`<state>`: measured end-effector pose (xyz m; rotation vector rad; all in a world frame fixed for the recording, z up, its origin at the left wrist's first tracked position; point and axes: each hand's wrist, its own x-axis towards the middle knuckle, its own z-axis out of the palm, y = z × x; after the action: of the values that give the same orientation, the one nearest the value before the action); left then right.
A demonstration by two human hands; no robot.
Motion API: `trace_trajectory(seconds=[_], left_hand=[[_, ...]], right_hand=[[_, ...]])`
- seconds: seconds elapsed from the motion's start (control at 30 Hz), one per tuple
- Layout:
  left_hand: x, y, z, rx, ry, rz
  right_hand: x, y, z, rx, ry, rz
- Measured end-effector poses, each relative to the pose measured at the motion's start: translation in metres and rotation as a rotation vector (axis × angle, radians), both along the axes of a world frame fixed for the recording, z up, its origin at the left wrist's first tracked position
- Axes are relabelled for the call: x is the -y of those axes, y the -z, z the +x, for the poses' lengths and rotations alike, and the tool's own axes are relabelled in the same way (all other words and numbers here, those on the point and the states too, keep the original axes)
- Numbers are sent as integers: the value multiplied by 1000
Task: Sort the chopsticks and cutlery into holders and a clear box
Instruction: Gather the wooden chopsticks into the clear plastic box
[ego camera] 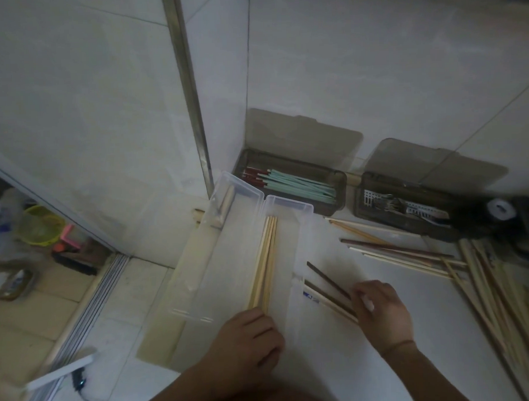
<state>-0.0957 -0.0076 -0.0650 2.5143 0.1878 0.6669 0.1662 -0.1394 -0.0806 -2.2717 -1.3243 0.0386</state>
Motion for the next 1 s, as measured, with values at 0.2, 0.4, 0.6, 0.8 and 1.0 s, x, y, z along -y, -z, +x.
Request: trace_trajectory(seconds=[0.2, 0.4, 0.6, 0.8, 1.0], left_hand=[[4, 0, 2, -7, -50, 32], [6, 0, 3, -56, -53, 41], [6, 0, 3, -58, -53, 44], [7, -2, 3, -61, -55, 32], [8, -1, 2, -68, -63, 47]], right_hand=[[21, 18, 2, 62, -169, -109], [19, 23, -5, 160, -172, -53], [21, 31, -21, 183, -119, -101], [12, -14, -33, 77, 143, -146], [-32, -117, -33, -482, 242, 331]])
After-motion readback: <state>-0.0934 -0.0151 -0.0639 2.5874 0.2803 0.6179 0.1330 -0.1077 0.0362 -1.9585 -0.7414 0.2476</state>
